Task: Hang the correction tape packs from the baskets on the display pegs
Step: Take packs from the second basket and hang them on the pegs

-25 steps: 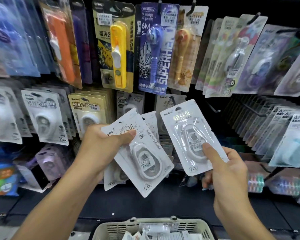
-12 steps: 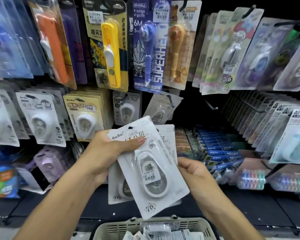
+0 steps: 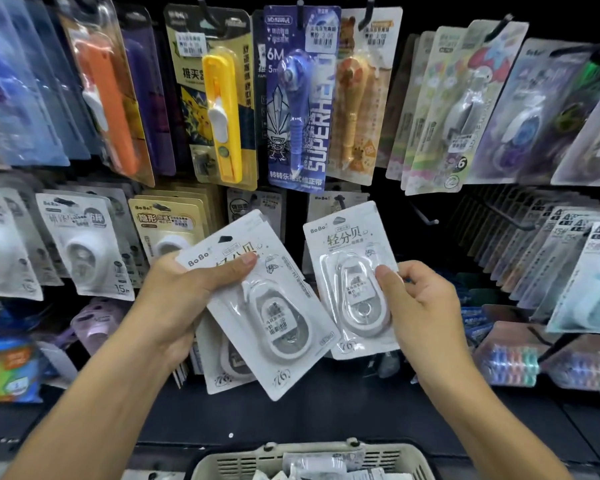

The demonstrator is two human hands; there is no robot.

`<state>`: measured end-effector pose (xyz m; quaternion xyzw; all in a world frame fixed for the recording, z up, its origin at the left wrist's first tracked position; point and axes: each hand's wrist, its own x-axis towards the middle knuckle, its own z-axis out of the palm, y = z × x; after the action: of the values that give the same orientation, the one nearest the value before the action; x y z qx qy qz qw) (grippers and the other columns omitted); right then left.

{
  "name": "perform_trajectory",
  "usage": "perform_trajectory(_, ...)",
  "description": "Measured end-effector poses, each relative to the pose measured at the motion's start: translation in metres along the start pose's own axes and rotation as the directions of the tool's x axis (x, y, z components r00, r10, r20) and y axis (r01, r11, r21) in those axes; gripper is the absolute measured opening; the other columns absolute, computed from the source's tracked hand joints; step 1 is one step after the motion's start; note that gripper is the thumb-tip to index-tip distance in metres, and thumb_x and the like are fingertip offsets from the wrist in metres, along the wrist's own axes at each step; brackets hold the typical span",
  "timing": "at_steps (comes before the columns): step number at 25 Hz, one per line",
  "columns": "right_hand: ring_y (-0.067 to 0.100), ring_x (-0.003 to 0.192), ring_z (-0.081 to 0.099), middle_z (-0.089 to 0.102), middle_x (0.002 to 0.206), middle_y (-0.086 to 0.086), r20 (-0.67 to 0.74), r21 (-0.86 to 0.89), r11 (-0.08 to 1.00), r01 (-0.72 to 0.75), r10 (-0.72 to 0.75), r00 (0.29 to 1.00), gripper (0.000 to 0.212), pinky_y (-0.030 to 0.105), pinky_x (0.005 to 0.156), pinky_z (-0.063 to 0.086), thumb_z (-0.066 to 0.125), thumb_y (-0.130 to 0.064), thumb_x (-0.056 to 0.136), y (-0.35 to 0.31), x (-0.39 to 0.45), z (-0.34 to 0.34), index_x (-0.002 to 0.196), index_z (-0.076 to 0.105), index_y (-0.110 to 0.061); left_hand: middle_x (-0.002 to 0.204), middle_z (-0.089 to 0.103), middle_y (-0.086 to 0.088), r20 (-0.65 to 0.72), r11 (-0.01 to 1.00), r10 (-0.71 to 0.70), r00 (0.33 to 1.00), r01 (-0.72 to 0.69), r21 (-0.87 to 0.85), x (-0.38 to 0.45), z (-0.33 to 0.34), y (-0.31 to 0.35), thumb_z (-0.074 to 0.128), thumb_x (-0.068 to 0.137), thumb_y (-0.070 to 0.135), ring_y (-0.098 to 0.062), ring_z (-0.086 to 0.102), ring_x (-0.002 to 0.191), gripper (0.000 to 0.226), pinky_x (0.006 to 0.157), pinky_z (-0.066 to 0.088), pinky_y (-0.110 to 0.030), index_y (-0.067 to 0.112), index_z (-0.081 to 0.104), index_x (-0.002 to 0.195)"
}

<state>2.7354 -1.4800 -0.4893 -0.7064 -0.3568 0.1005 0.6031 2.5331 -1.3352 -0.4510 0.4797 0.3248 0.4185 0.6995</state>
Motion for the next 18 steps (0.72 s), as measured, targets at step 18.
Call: perform_trajectory(18,0.002,0.106,0.068,0.071,0.119,-0.013,0.482,0.147,0.985,-0.092,0.01,0.876,0.052,0.021,0.086,0.055,0.078,-0.056,0.076,-0.008,-0.033,0.025,0.121,0.058,-0.04,0.091,0.079,-0.016,0.058,1.0,0.016,0.998,-0.016,-0.002,-0.002,0.004,-0.004,0.087,0.051,0.013,-0.027,0.078,0.077,0.028,0.057,0.06,-0.029,0.008,0.082,0.078)
